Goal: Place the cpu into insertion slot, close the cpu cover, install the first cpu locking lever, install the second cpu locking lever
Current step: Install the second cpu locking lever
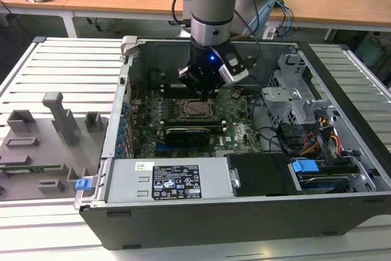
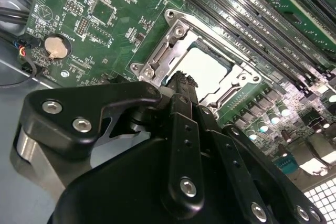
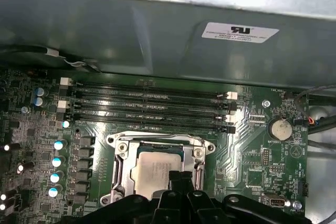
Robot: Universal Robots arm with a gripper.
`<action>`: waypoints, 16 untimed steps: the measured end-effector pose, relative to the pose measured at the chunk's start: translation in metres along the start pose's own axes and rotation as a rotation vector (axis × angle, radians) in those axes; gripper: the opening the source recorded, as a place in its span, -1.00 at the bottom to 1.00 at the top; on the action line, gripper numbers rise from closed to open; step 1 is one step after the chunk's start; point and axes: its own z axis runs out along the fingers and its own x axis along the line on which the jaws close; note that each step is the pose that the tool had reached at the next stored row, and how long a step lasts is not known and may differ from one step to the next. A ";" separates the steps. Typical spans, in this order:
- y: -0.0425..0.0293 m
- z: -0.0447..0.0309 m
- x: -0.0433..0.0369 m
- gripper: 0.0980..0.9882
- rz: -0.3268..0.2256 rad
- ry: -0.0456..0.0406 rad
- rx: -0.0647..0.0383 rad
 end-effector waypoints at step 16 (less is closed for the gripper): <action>-0.0102 -0.0009 0.0007 -0.98 0.000 0.0001 0.000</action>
